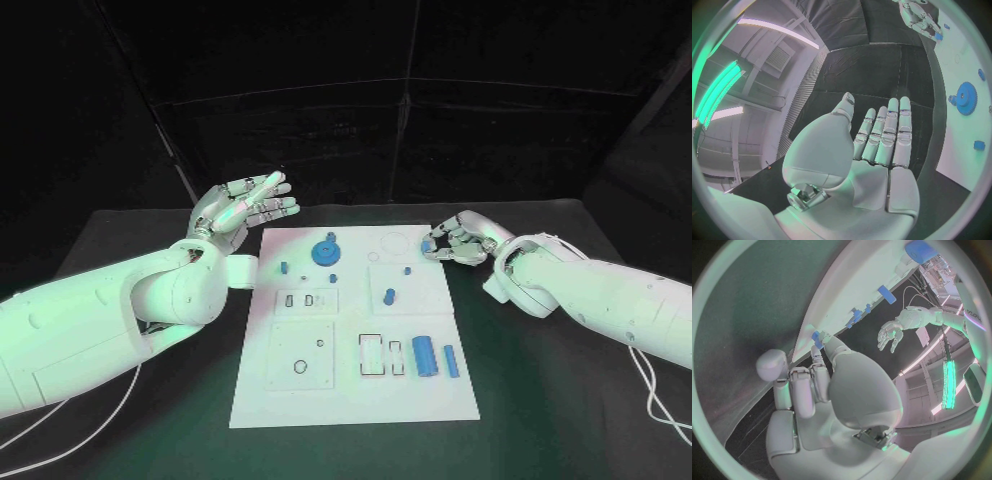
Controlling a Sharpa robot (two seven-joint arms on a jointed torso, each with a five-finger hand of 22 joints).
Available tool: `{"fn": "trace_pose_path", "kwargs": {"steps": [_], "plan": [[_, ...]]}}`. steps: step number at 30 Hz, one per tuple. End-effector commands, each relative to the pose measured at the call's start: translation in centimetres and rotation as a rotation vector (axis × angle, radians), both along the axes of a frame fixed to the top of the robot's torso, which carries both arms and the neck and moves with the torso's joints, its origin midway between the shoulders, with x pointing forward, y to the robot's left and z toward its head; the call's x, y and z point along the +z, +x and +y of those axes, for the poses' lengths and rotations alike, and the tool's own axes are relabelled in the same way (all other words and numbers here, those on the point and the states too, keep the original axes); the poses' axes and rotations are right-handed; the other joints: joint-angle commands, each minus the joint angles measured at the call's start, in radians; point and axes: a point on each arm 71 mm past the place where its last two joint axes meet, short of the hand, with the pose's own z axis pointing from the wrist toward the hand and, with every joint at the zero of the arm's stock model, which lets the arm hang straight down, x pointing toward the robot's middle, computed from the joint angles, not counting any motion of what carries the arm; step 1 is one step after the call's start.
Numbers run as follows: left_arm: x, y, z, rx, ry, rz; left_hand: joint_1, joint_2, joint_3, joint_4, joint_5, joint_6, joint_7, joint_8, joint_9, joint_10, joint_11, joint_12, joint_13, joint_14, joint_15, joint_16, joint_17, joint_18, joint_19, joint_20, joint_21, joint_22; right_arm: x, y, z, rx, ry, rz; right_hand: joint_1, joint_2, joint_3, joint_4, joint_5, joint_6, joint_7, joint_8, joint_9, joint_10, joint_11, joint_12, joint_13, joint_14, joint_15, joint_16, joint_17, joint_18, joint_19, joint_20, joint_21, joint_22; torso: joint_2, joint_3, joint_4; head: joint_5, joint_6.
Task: Assemble the parts on the task board
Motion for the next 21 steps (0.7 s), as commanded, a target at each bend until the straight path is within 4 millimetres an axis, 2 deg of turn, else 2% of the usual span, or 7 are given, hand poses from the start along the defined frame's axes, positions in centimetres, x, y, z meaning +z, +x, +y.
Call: {"fn": "trace_pose_path", "kwargs": {"steps": [1, 21], "plan": [[0.12, 0.0, -0.14, -0.013, -0.004, -0.006, 0.0, 0.009, 0.0, -0.007, 0.003, 0.006, 0.021, -0.005, -0.001, 0.009, -0.001, -0.005, -0.001, 0.007, 0.0, -0.005, -0.001, 0.004, 0.007, 0.0, -0.003, -0.001, 0.09, 0.03, 0.15, 0.006, 0.0, -0.001, -0.012, -0.006, 0.005, -0.003, -0.004, -0.002, 0.003, -0.008, -0.004, 0.002, 0.0, 0.002, 0.074, 0.087, -0.008, 0.004, 0.185, 0.001, 0.005, -0.004, 0.005, 0.002, 0.0, 0.0005, -0.0002, -0.001, -0.001], [0.07, 0.04, -0.09, -0.011, -0.002, -0.002, 0.0, 0.01, 0.0, -0.007, 0.003, 0.006, 0.022, -0.006, -0.001, 0.009, -0.001, -0.006, -0.001, 0.008, 0.0, -0.005, -0.001, 0.004, 0.007, 0.0, -0.004, -0.002, 0.06, 0.17, 0.56, 0.007, 0.003, -0.006, -0.033, -0.025, 0.005, -0.012, -0.009, -0.045, 0.015, -0.04, -0.009, -0.009, 0.01, -0.01, 0.061, 0.087, 0.0, 0.004, 0.184, 0.001, 0.001, 0.002, 0.002, -0.003, 0.0, 0.0008, 0.0004, -0.004, -0.004]]}}
